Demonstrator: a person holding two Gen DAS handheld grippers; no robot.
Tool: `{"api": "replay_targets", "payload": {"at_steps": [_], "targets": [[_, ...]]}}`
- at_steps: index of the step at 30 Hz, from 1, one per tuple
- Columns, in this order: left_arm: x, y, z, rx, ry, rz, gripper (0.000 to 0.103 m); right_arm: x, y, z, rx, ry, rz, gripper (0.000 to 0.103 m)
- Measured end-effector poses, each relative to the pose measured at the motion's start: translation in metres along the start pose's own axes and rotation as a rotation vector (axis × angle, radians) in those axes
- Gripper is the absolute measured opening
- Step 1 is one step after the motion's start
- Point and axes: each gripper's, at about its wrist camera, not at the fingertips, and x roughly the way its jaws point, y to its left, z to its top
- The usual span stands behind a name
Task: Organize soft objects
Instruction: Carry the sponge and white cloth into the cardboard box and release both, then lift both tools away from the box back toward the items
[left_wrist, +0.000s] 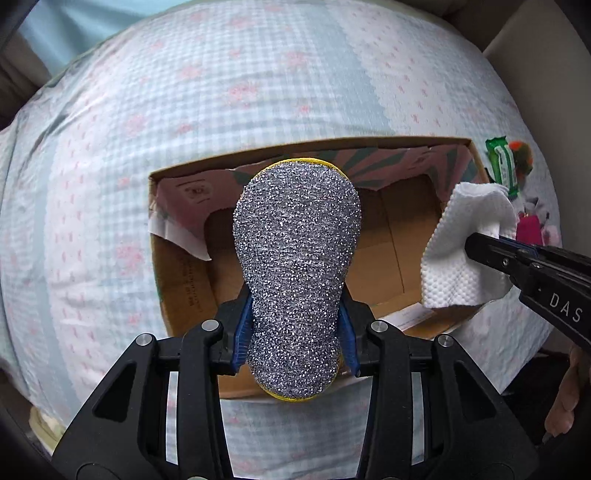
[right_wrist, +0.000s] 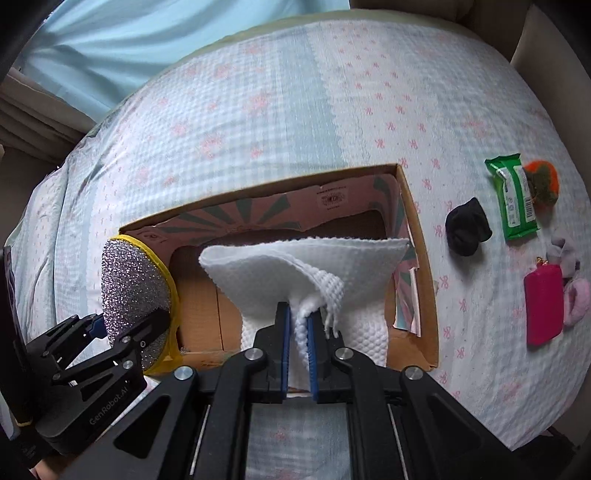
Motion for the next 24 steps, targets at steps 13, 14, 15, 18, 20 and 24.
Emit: {"api": "replay_targets", "payload": {"at_steps": [13,14,15,18,20,24], "targets": [[0.051,-0.016,0.013,0.22,0.072,0.017,0.09,0.074,-0.008,0.027,0.014,0.189,0.013,0.008],[0.048,-0.016,0.011,0.228,0.053,0.03,0.103,0.078,-0.007,0.027,0.001,0.201,0.001,0.009],[0.045,-0.016,0.01,0.234,0.036,0.034,0.103,0.081,-0.006,0.027,-0.01,0.21,-0.018,0.018],[0.045,-0.016,0.007,0.254,0.064,0.005,0.103,0.086,-0.009,0.027,-0.005,0.22,-0.008,0.099],[0.048,-0.016,0.004,0.254,0.078,0.012,0.103,0.087,-0.01,0.026,-0.006,0.227,0.009,0.103],[0.049,-0.011,-0.001,0.223,0.085,0.004,0.103,0.085,-0.007,0.023,-0.03,0.214,-0.005,0.103]]}}
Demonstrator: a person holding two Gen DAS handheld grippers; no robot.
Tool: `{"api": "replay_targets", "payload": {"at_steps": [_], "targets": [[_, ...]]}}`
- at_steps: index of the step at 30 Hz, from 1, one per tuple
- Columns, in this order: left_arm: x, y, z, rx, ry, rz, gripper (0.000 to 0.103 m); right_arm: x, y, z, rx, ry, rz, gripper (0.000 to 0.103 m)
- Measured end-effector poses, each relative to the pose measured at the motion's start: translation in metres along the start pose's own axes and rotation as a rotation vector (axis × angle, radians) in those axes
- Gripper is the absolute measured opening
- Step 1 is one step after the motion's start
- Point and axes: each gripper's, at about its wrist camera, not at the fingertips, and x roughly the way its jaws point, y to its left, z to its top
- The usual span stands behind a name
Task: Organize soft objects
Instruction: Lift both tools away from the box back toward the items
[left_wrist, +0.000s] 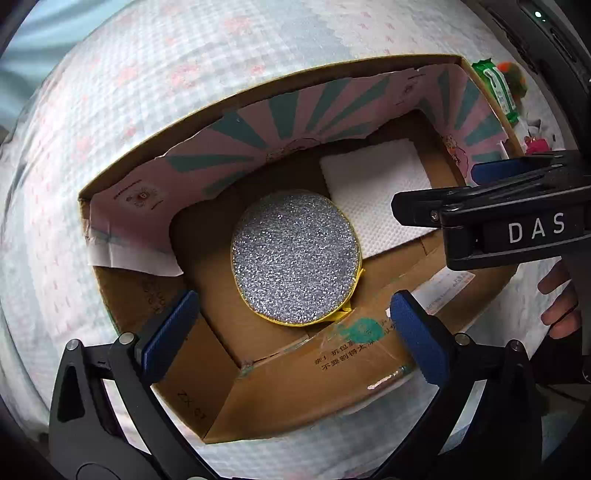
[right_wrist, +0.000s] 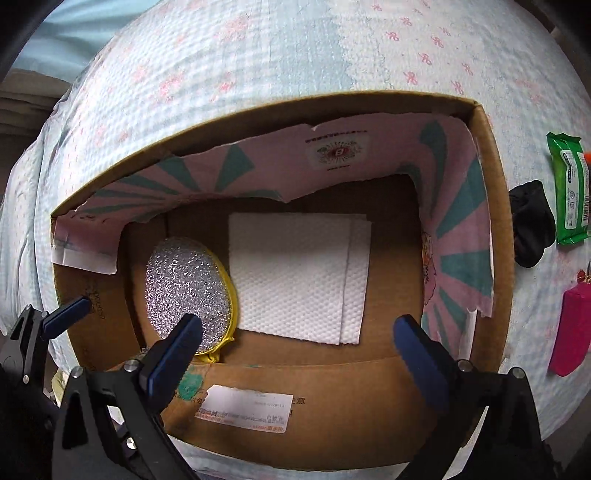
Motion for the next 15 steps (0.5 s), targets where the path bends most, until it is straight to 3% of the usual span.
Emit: {"api": "replay_targets", "payload": {"at_steps": [15], "targets": [[-0.06,0.005,-0.031,-0.042,-0.114,0.035,0.103,-0.046,0.015,-0.031,-0.027,-0.122,0.006,0.103]]}}
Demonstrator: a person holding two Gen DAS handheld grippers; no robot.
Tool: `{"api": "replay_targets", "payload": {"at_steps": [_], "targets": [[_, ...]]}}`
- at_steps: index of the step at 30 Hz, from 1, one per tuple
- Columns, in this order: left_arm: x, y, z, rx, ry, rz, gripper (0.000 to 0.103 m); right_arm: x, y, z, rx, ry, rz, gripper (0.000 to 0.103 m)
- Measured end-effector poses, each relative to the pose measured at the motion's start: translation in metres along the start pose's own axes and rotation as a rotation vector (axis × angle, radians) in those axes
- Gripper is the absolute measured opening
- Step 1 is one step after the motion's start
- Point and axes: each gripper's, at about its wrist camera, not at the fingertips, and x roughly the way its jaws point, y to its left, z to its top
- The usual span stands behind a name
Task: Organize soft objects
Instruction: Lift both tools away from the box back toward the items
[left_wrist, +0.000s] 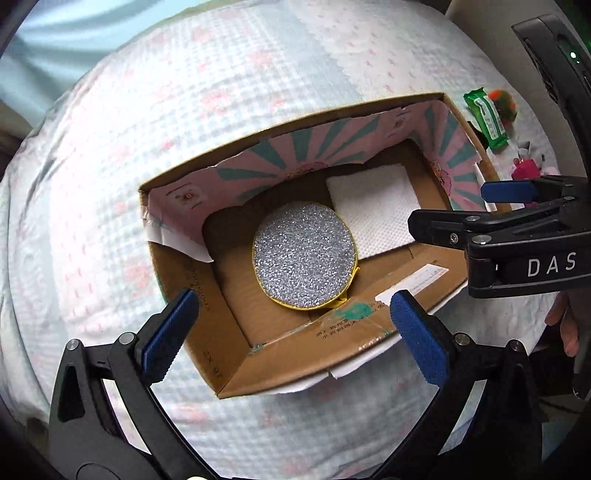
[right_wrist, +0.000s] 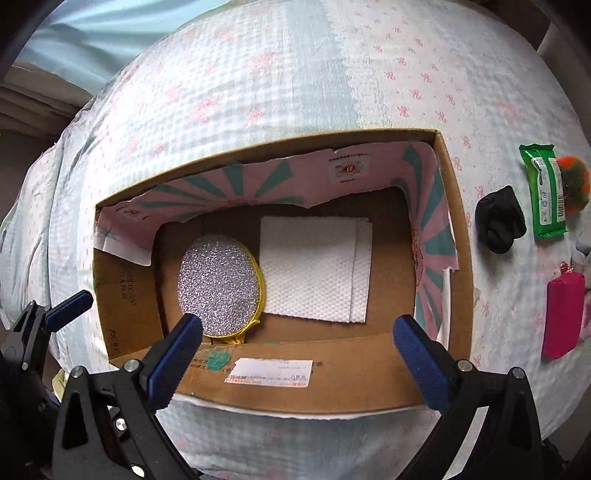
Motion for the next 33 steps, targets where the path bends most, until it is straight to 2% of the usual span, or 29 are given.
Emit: {"api": "replay_targets", "payload": {"at_steps": [7,16,22,29,33], "targets": [[-0.053,0.003,-0.019,-0.057,-0.076,0.007,0.103,-0.058,0.014,-0.026,-0.029,-0.09,-0.009,0.103],[-0.142,0.005,-0.046,-0.161,-0.208,0.015,0.103,-0.144,0.041,-0.065,-0.097,-0.271,-0.043,0.103],[-0.197,-0.001,-0.071,-0.186,-0.3,0.052,0.103,-0.198,0.056,-0.093,-0.131,-0.372,-0.062,0.103],[-0.223,-0.008,-0.086,-0.207,-0.341,0.045,0.103,-0.239,0.056,-0.115,-0.128,-0.472,-0.091,0.103],[-0.228,-0.017,-0.083,-0.217,-0.361,0.02,0.103,-0.262,0.048,-0.129,-0.142,-0.547,-0.149,0.103]]}}
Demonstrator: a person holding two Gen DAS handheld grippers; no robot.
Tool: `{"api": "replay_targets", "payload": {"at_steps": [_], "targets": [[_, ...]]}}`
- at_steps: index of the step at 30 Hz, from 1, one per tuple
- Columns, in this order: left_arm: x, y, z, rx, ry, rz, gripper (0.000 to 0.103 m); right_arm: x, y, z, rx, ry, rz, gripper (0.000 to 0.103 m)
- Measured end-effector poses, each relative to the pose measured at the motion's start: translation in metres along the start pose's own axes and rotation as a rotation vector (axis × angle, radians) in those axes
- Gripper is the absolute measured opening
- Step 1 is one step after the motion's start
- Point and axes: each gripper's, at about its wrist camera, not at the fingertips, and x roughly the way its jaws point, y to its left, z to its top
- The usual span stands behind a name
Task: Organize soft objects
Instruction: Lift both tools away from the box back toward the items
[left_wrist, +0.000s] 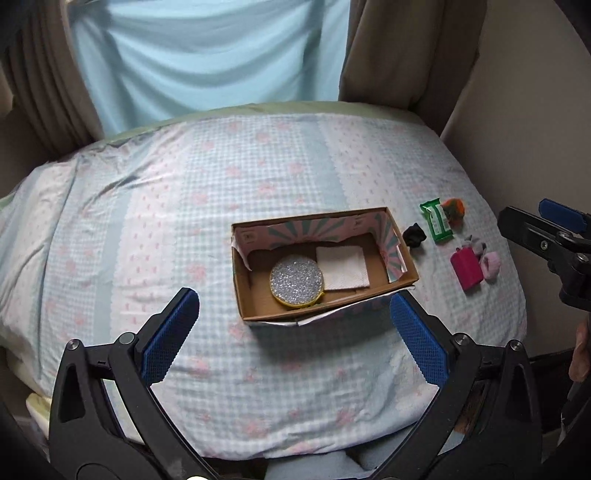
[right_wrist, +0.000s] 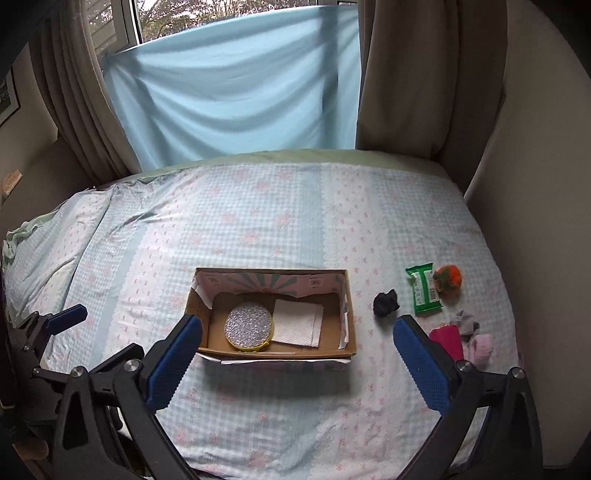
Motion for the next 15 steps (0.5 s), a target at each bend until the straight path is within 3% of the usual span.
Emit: {"api": "replay_targets", "payload": {"at_steps": [6,15], "targets": [[-0.003,-0.025,0.009,-0.036,-0.023,-0.032,0.103,-0.028,-0.039,-0.005,0.063,-0.071,-0.036,0.103],[0.005,-0.108,0.025,-0.06,-0.051,-0.025,0.103,-0.045,-0.148,-0.019,0.164,-0.107,-0.108,0.103]]}}
